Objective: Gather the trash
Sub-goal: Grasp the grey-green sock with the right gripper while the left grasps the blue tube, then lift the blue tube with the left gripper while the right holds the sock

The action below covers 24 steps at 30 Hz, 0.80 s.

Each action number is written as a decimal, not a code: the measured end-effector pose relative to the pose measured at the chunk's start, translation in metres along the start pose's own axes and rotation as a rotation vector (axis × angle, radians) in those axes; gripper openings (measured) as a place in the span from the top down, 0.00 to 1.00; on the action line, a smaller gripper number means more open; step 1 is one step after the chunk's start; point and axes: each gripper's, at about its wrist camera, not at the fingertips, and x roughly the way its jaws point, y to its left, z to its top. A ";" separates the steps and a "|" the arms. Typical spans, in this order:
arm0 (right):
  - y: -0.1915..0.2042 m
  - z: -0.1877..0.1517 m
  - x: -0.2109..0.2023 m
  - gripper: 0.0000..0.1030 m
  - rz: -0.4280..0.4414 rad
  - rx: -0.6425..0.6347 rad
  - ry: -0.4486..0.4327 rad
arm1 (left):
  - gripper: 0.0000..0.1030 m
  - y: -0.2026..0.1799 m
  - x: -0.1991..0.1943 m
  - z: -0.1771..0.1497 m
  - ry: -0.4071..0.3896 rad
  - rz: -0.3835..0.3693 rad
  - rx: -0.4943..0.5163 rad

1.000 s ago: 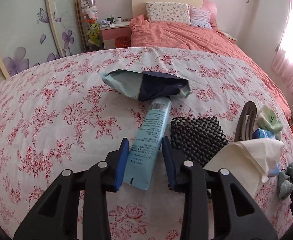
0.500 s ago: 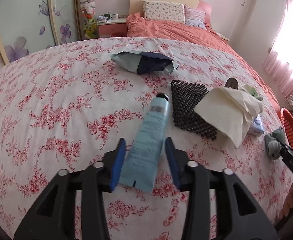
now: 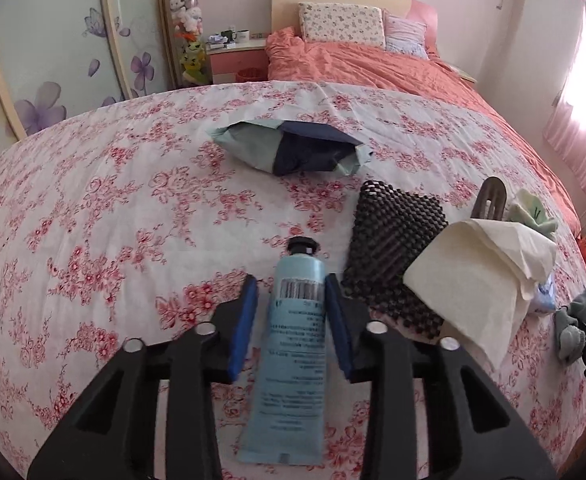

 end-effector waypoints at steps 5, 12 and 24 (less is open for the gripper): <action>0.000 0.000 0.000 0.82 0.001 0.001 0.000 | 0.72 0.012 -0.011 -0.015 -0.011 0.001 0.018; -0.002 0.000 0.000 0.81 0.014 0.011 0.000 | 0.72 0.017 -0.014 -0.019 -0.035 0.003 0.003; -0.002 0.000 0.001 0.78 0.015 0.003 0.001 | 0.72 0.016 -0.013 -0.019 -0.033 0.013 0.004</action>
